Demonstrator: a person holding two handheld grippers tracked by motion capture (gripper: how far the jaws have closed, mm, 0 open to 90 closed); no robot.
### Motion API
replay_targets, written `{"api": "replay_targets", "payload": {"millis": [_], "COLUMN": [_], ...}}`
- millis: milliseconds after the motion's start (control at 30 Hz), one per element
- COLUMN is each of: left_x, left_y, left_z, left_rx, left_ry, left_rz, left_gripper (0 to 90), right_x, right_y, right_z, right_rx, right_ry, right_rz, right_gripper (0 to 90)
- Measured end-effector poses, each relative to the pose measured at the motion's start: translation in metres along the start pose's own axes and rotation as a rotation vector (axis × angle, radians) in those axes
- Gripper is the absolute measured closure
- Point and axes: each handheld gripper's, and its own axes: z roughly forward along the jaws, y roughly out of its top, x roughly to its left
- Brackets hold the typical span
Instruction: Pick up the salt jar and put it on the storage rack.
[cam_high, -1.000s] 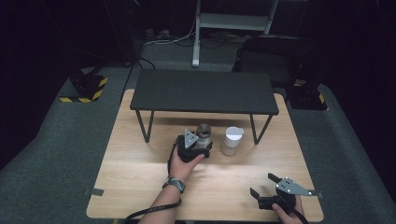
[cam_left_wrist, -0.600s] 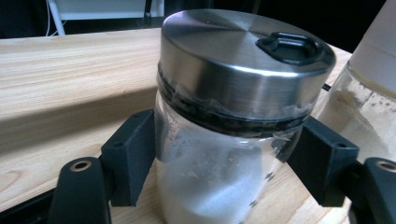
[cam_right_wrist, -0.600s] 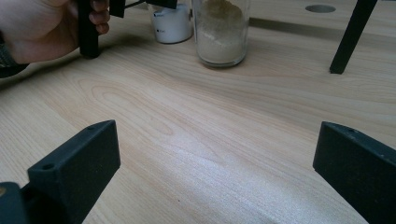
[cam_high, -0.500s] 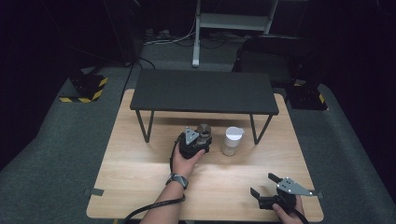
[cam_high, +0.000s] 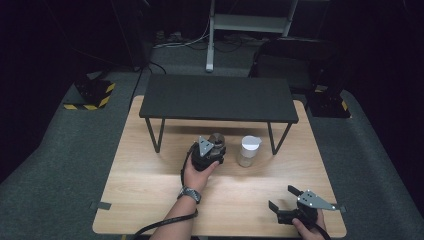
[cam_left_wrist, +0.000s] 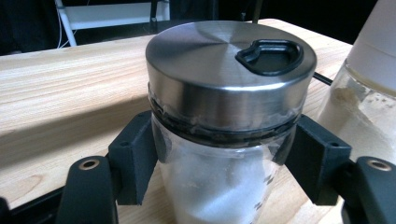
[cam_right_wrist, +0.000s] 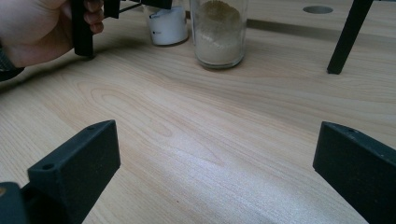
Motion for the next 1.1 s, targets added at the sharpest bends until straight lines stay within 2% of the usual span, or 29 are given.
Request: {"api": "replay_targets", "payload": {"millis": [233,333,433,533,767,900,1100], "left_x": [0.001,0.001,0.002,0.005,0.007,0.009,0.010], "left_y": [-0.004,-0.004,-0.004,-0.003,-0.003,-0.001,0.001], "left_z": [-0.013,-0.018,-0.020,-0.024,-0.033,-0.044,-0.059], "left_rx": [-0.027,-0.021,-0.019,-0.022,-0.035,-0.049,-0.077], "left_ry": [-0.005,-0.005,-0.003,-0.008,-0.010,-0.014,-0.027], "left_rz": [-0.006,0.012,-0.019,-0.027,-0.032,-0.022,-0.029], "left_gripper": [31.9,32.0,32.0,32.1,32.1,32.1,32.1], "right_x": [0.000,0.000,0.000,0.001,0.001,0.001,0.001], "right_y": [0.000,0.000,0.000,0.000,0.000,0.000,0.000], "right_z": [0.000,0.000,0.000,0.000,0.000,0.000,0.000], "right_rx": [0.001,0.001,0.002,-0.001,-0.002,-0.003,-0.002], "right_ry": [0.002,0.001,0.000,-0.002,-0.003,-0.004,-0.005], "right_rz": [-0.001,-0.006,-0.004,-0.005,-0.002,-0.007,-0.006], "right_gripper": [0.7,0.7,0.7,0.7,0.7,0.7,0.7]}}
